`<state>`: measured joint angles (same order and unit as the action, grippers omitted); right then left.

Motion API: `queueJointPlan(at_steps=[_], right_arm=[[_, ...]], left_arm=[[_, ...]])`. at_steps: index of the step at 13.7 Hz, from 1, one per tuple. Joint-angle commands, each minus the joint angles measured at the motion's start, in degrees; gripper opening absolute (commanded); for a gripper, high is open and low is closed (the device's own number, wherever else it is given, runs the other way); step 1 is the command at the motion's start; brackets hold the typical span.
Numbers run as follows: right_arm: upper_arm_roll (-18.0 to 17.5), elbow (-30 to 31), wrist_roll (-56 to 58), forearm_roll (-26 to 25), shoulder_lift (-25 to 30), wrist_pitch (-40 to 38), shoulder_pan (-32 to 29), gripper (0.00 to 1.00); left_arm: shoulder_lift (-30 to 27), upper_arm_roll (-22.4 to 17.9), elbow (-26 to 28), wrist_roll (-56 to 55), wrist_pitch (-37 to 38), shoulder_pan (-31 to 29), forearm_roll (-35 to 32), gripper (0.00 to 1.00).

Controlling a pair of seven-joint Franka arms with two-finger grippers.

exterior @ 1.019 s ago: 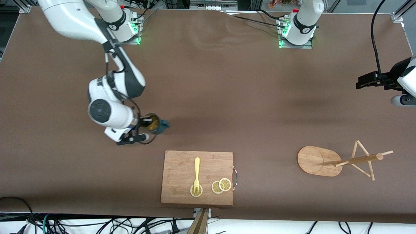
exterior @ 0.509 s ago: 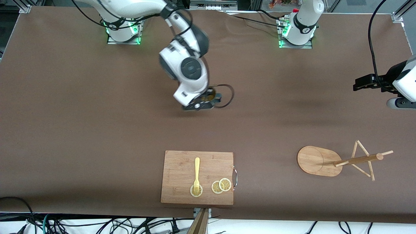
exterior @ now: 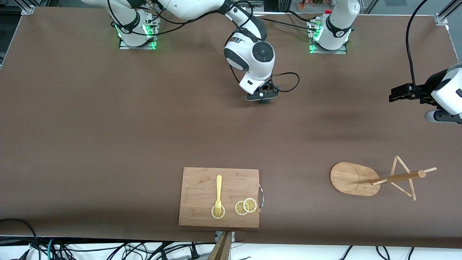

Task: Pass cup and hang on rack
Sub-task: 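Carry the mug toward the table middle with the right gripper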

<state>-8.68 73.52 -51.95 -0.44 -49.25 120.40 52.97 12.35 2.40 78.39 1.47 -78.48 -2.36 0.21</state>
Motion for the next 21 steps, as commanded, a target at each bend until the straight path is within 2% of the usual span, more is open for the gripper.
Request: queueJointPlan(at_steps=[1,3,4,7,9,11,12,13,14,15,17,18,20,21], right_arm=[[0.8,-2.2,-1.7,-0.6,-0.9,-0.5,0.5,0.00],[0.9,-2.2,-2.2,-0.8,-1.5,0.0,1.3,0.01],[0.9,-2.2,-2.2,-0.8,-1.6,0.1,1.3,0.07],[0.9,-2.2,-2.8,-0.7,-1.3,-0.2,1.2,0.37],[1.0,-2.3,-2.8,-0.6,-0.3,-1.4,1.2,0.47],[1.1,-2.4,-2.5,-0.3,2.0,-4.5,0.7,0.52],[1.1,-2.5,-2.1,-0.1,4.0,-7.0,0.1,0.57],[0.8,-3.1,-1.8,0.3,6.2,-9.3,-1.6,0.65],[0.6,-3.6,-1.2,0.6,8.4,-11.5,-3.7,0.93],[0.8,-3.7,0.5,0.7,11.3,-12.4,-5.5,1.00],[1.2,-3.3,6.0,0.4,15.8,-15.8,-10.4,1.00],[2.6,-3.4,7.1,0.6,17.6,-17.6,-13.2,1.00],[4.1,-3.3,9.6,1.5,20.5,-18.0,-20.2,1.00],[4.0,-2.5,13.0,3.6,22.0,-18.7,-23.9,1.00]], left_arm=[[0.5,0.8,-1.3,0.4,1.0,0.6,-0.3,1.00],[0.5,2.8,-0.7,1.1,2.2,0.5,-0.1,1.00],[0.5,3.4,-0.2,1.9,2.2,0.6,0.4,1.00],[0.5,4.0,1.0,6.9,3.5,0.6,2.9,1.00],[0.5,4.5,3.4,14.9,3.9,0.3,4.4,1.00],[0.5,4.6,5.5,24.6,3.9,0.2,4.5,1.00],[0.4,6.5,6.8,29.2,4.0,0.2,4.6,1.00],[0.4,7.7,8.0,33.8,3.9,-0.1,4.6,1.00],[0.4,8.0,9.3,39.4,3.7,0.0,4.9,1.00],[0.4,8.1,10.7,43.6,3.6,-0.1,5.5,1.00],[-1.0,8.2,14.6,49.4,1.6,-0.3,8.5,1.00],[-2.1,8.9,17.1,51.9,-1.2,-0.2,8.6,1.00],[-3.8,11.9,22.3,54.6,-7.4,-0.5,8.7,1.00],[-4.6,13.1,25.0,55.4,-11.0,-0.5,9.3,1.00]])
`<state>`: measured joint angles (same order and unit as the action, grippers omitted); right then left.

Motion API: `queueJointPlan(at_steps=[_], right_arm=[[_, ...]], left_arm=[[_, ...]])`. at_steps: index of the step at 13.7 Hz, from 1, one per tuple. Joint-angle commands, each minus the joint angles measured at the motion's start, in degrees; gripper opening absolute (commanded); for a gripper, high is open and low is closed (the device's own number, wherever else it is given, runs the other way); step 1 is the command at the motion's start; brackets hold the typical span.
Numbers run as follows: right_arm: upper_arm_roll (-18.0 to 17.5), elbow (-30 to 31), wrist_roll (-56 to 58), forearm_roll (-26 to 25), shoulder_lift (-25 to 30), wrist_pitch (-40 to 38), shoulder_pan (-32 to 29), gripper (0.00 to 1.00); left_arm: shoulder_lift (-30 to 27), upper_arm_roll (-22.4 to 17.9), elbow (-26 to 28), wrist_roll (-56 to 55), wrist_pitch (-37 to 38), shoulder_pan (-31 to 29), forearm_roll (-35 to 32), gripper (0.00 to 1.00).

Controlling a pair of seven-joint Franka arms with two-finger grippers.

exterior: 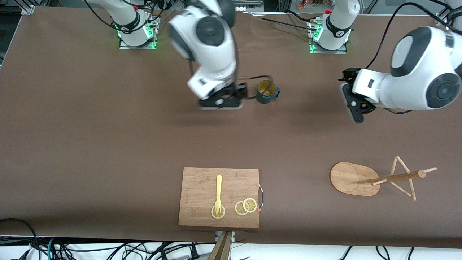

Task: Pass cup and hang on rack
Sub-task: 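Release the mug with the right gripper while the left gripper approaches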

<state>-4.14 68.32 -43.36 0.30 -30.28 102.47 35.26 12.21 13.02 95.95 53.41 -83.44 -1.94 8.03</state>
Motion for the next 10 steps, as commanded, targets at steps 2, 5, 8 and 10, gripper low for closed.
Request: queueJointPlan(at_steps=[2,5,8,10], right_arm=[[0.3,3.3,13.8,6.5,6.3,-6.2,-12.5,1.00],[5.3,5.1,23.6,6.7,11.8,-13.1,-16.3,1.00],[11.4,12.1,31.3,6.0,18.6,-14.7,-16.2,1.00],[14.8,17.1,36.9,5.5,22.1,-14.0,-16.2,1.00]], left_arm=[[-5.3,2.7,13.0,7.7,-13.5,-1.1,4.7,1.00],[-7.8,2.7,24.3,17.6,-26.1,-2.8,13.3,1.00],[-8.3,3.0,31.8,26.4,-36.8,-2.7,21.0,1.00],[-8.2,4.5,34.8,29.7,-40.6,-2.7,25.8,1.00]])
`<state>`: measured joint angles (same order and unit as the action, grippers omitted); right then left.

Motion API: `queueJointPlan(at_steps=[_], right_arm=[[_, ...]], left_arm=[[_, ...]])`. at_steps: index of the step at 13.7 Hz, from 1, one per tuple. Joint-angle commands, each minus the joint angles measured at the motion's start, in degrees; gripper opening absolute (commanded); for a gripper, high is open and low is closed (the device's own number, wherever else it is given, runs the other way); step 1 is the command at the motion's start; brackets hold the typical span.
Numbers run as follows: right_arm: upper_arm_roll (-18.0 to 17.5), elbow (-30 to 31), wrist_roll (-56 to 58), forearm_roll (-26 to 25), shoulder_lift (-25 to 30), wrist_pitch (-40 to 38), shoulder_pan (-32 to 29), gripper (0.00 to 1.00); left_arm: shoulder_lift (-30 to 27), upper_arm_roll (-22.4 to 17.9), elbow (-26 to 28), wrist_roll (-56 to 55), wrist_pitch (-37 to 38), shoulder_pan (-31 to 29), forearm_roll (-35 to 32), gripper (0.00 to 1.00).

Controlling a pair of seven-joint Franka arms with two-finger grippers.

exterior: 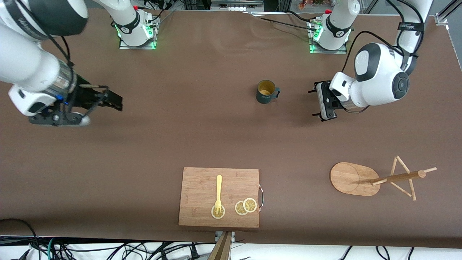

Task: Pass cup and hang on rack
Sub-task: 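Release the mug with the right gripper while the left gripper approaches, then grasp the mug handle with the left gripper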

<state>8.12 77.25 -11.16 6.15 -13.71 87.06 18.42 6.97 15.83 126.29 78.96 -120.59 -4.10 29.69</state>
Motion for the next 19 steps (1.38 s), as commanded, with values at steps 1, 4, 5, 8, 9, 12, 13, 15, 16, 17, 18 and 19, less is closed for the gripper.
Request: queueJointPlan(at_steps=[1,4,5,8,9,12,13,15,16,17,18,19], right_arm=[[3.4,8.8,7.2,-1.0,6.1,1.5,0.7,1.00],[3.1,9.3,10.5,-3.4,6.8,1.5,-1.3,1.00],[1.3,9.9,12.5,-3.4,6.9,1.7,-3.9,1.00],[-13.3,14.5,13.9,-5.1,10.4,3.9,-19.7,1.00],[-16.0,16.2,13.9,-5.4,12.2,4.4,-22.0,1.00],[-16.1,15.5,13.9,-5.4,12.7,3.9,-21.9,1.00],[-16.2,15.4,13.9,-5.4,12.7,3.9,-22.0,1.00],[-15.9,15.6,14.5,-5.3,12.8,3.7,-21.9,1.00],[-15.9,16.3,14.6,-5.3,13.1,3.9,-21.8,1.00],[-15.9,16.4,14.6,-5.3,13.5,3.8,-21.7,1.00],[-15.9,16.4,14.6,-5.3,13.7,3.7,-21.7,1.00],[-15.9,16.4,14.6,-5.4,13.3,3.9,-21.8,1.00]], left_arm=[[-2.9,2.9,5.2,4.4,-4.7,-0.6,4.9,1.00],[-2.8,4.6,8.1,5.1,-7.3,-0.6,11.3,1.00],[-2.7,4.7,9.2,7.4,-7.8,-0.6,13.5,1.00],[-2.5,4.7,12.3,14.4,-8.2,-1.0,19.1,1.00],[-2.0,4.7,13.5,17.5,-8.9,-1.0,22.5,1.00],[-0.1,4.7,16.3,29.1,-9.8,-1.1,33.6,1.00],[0.9,4.7,16.6,32.4,-9.8,-1.1,35.6,1.00],[2.8,4.7,18.3,37.8,-10.6,-1.3,41.4,1.00],[3.2,4.7,19.0,42.1,-10.5,-1.4,44.8,1.00],[3.4,4.7,19.9,45.3,-10.4,-1.5,46.6,1.00],[3.8,4.7,20.3,47.0,-10.5,-1.6,47.1,1.00],[4.4,4.7,20.5,49.0,-10.7,-1.6,48.9,1.00]])
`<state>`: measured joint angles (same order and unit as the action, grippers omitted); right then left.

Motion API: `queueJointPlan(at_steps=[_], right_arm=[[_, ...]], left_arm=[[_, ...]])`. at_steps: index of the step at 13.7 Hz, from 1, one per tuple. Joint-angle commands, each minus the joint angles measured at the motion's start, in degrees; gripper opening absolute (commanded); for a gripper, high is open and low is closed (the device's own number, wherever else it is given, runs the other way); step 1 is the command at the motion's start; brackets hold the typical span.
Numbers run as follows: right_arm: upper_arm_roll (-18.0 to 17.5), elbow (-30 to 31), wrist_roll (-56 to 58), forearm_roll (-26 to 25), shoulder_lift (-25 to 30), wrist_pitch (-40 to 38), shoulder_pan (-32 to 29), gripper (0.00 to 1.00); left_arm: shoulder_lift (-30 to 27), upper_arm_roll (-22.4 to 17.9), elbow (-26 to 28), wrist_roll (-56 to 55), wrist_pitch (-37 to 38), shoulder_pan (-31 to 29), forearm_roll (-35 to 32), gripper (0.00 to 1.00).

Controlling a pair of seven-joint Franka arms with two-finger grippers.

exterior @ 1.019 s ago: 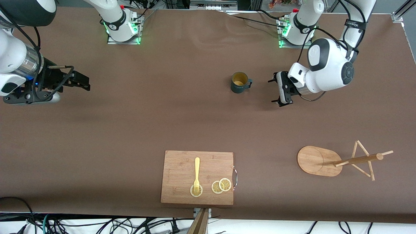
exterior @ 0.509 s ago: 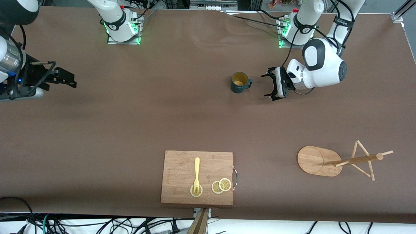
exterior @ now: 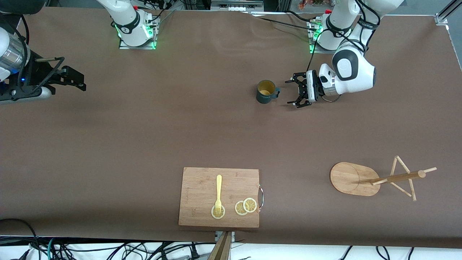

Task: Pass cup and hang on rack
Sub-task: 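Grasp the mug handle with the left gripper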

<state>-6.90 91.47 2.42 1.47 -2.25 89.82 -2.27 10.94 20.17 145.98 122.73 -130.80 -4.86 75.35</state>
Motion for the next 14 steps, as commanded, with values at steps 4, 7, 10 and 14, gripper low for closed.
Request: queueJointPlan(at_steps=[4,7,10,14], right_arm=[[-1.2,2.3,1.0,-1.3,1.4,1.6,-1.1,1.00],[-1.2,3.2,1.0,-1.3,1.8,2.0,-1.2,1.00],[-1.4,2.3,1.0,-1.3,1.1,1.5,-1.1,1.00],[-1.1,0.3,0.7,-1.2,0.7,1.7,-1.2,1.00]], left_arm=[[4.4,0.4,1.1,17.4,-0.7,-0.5,12.6,1.00],[7.2,0.4,1.1,24.6,-1.5,-0.3,18.4,1.00],[8.5,0.4,1.1,26.9,-1.6,0.5,21.0,1.00],[9.6,1.4,0.6,27.3,-3.2,1.6,23.8,1.00]])
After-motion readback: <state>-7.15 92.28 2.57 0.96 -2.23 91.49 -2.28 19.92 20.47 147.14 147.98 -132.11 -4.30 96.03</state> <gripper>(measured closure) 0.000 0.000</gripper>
